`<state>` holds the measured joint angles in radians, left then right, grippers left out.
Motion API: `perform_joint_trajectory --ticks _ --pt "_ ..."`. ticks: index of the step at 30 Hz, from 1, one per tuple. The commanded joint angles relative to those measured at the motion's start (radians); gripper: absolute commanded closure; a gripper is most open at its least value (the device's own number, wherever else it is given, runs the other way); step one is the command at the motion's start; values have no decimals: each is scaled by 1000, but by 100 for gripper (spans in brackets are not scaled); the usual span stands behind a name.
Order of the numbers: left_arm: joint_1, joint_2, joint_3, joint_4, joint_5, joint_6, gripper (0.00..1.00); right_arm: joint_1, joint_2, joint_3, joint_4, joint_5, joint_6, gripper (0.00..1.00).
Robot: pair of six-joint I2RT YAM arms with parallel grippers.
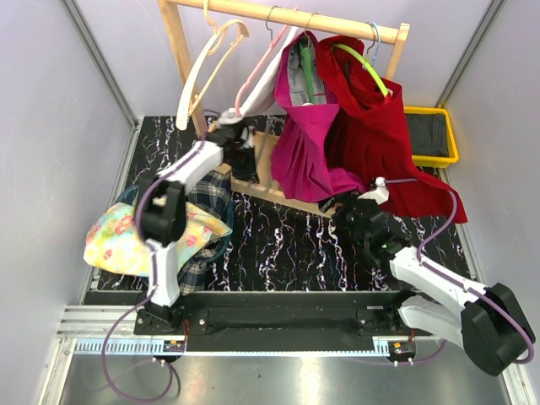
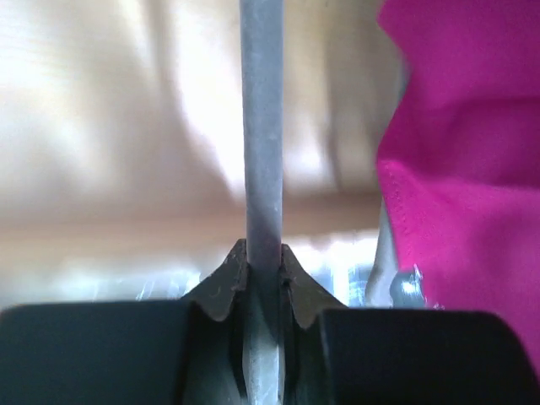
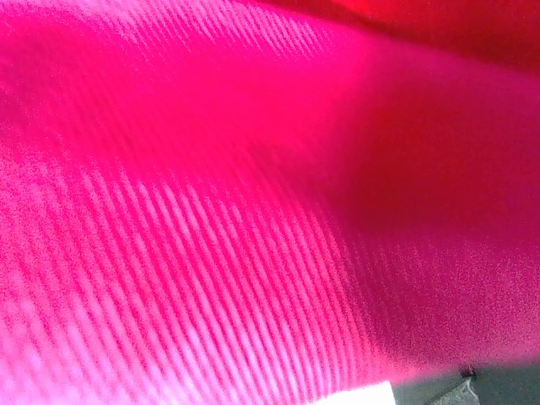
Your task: Remove the skirt from the hanger
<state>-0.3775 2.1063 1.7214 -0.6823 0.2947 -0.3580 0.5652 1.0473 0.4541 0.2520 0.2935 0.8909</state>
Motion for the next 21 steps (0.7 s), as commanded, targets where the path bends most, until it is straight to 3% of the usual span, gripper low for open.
perform_joint_trajectory --ticks 1,12,17,21 --pt "70 -323 -101 -116 69 37 100 -2 -73 55 9 -8 -35 6" --pt "146 -773 -284 -554 -48 388 100 119 -130 221 -19 -88 -55 4" --pt "143 -882 -313 -646 -88 559 100 173 -141 279 -59 -51 -44 3" --pt "102 -842 -218 -787 -23 688 100 193 -170 302 -103 -22 -41 2"
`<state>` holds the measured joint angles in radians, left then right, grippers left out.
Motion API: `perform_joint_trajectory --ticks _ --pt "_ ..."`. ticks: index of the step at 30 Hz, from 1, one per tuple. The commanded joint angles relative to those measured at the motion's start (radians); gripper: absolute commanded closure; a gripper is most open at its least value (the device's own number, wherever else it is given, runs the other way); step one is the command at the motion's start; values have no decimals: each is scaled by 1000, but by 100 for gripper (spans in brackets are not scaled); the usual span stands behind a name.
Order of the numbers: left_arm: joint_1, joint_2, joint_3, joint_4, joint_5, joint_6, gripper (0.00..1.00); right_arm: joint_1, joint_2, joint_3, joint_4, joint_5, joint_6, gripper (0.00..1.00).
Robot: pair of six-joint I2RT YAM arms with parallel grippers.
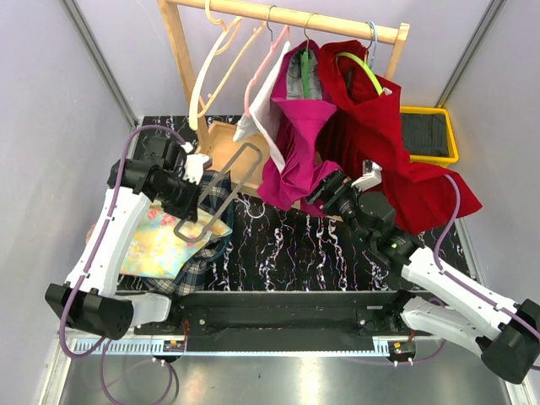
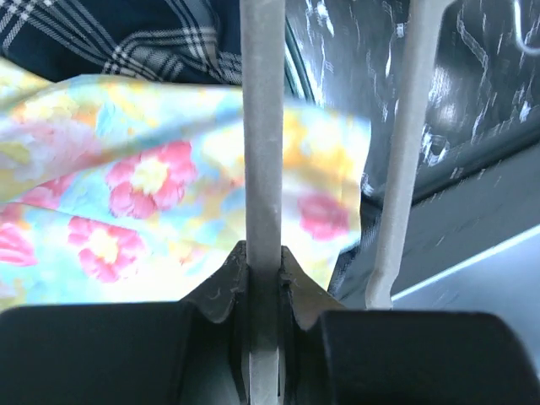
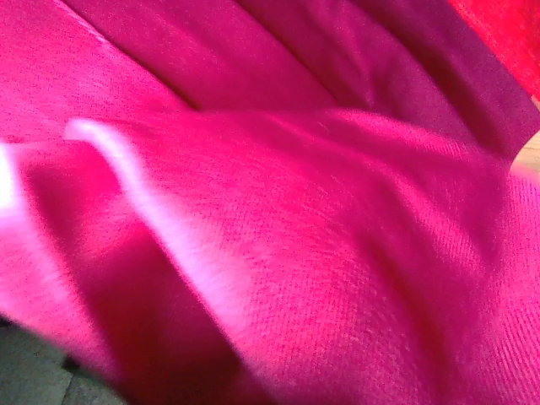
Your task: Remove the skirt from the hanger
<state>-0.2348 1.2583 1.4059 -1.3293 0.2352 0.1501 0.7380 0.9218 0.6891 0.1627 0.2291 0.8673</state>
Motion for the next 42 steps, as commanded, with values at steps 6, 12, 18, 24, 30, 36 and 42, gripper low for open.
perform_joint_trajectory --ticks 6,12,18,24,30,36,42 --pt "-206 -69 87 -219 -49 296 100 35 -102 110 -100 88 -57 0" --pt "-325 -249 93 -220 -228 423 100 35 -169 138 -143 113 -102 0" --pt "-327 -320 266 -215 -68 488 100 37 -276 87 -54 12 -79 0" --pt "-325 -252 482 -217 70 391 100 38 -275 121 92 -170 -24 0" --pt "-325 -267 516 -217 -46 411 100 60 -216 254 62 -254 -89 0" --pt "-325 -494 190 -219 -314 606 100 60 -196 332 -1 -202 -146 0" --pt "-325 -628 76 -220 -390 634 100 60 -221 329 -103 -162 -180 1"
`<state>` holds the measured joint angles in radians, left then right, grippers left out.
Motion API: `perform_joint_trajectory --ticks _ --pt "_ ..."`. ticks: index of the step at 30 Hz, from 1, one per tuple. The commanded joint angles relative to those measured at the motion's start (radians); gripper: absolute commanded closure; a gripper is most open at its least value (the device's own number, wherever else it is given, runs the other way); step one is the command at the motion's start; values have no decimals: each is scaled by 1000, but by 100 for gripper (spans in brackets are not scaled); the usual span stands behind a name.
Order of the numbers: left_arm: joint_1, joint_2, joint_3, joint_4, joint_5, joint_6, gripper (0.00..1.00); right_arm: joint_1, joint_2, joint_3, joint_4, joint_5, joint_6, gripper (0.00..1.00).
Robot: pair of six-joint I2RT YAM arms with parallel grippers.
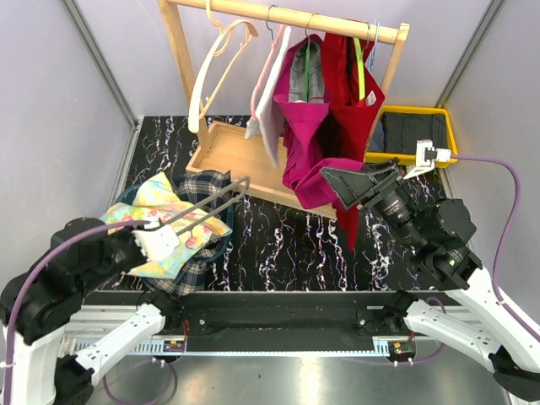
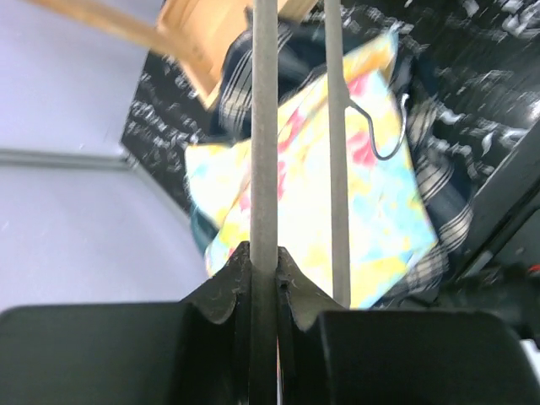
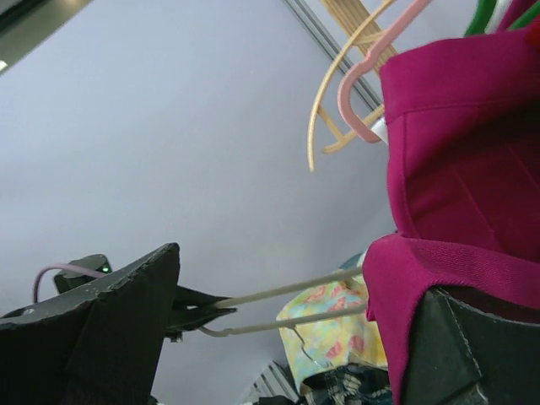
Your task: Remove the skirt from the hanger
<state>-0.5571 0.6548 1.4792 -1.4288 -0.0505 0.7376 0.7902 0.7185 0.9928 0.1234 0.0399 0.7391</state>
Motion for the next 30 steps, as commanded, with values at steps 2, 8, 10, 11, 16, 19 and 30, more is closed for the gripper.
perform_joint_trajectory --ticks 2,8,10,11,16,19,30 --pt "-3 -11 61 -121 -94 16 100 7 -19 12 -91 25 -55 0" --pt "-3 150 418 -121 24 -141 100 29 53 41 -117 -3 -102 0" --pt "-3 225 588 -121 44 -204 100 46 1 64 -223 88 -167 0" --pt "-3 242 628 -121 93 -240 100 46 -28 61 -299 191 -212 0" --pt "-3 301 681 -117 231 -340 100 46 -259 0 -625 595 -133 0" --pt "12 341 681 -111 340 -385 100 46 -294 36 -934 751 61 0" --pt "54 569 852 -116 731 -540 100 46 -150 -92 -199 103 -10 0"
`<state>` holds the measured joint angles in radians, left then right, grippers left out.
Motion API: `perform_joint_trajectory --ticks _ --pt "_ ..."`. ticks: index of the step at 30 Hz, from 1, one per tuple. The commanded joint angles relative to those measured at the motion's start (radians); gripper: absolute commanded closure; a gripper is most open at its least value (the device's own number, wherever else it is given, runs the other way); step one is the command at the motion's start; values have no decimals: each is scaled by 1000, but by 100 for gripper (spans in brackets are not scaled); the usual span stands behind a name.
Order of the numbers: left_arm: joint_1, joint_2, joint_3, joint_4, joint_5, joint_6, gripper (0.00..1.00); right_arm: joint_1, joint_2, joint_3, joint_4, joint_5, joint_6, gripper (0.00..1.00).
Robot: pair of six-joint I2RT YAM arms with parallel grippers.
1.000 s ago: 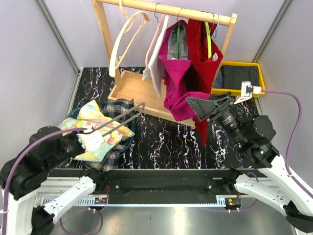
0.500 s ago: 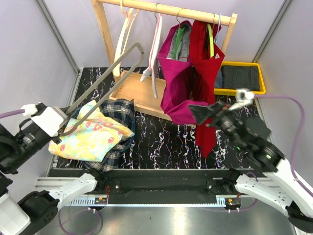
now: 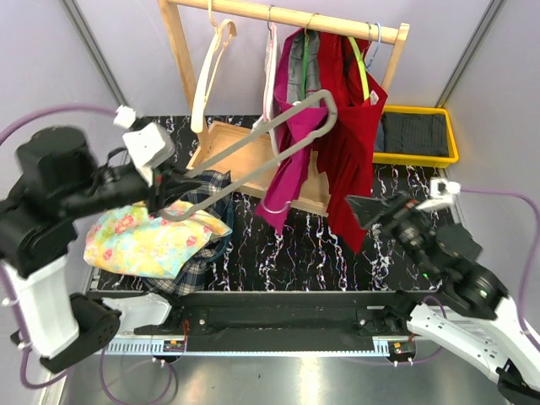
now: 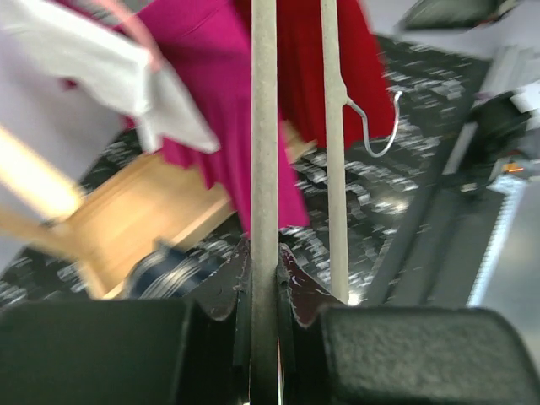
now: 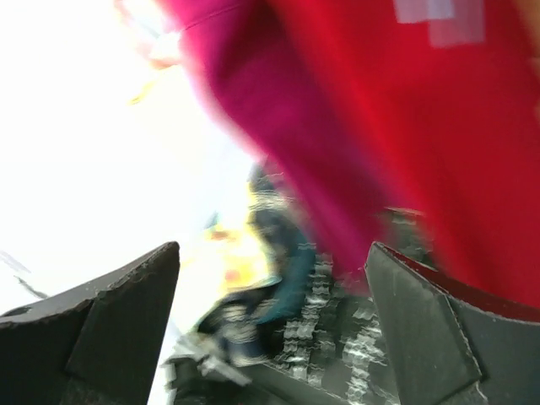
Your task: Remove the skirt from the hanger
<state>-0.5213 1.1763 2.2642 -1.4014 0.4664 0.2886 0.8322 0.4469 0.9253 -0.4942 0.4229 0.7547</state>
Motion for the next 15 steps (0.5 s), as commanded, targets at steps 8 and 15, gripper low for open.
perform_joint_trajectory --ticks 8,15 --pt "27 101 24 -143 405 -100 100 4 282 41 848 -446 14 0" --pt "27 105 -20 -142 433 -82 100 5 346 55 968 -492 54 5"
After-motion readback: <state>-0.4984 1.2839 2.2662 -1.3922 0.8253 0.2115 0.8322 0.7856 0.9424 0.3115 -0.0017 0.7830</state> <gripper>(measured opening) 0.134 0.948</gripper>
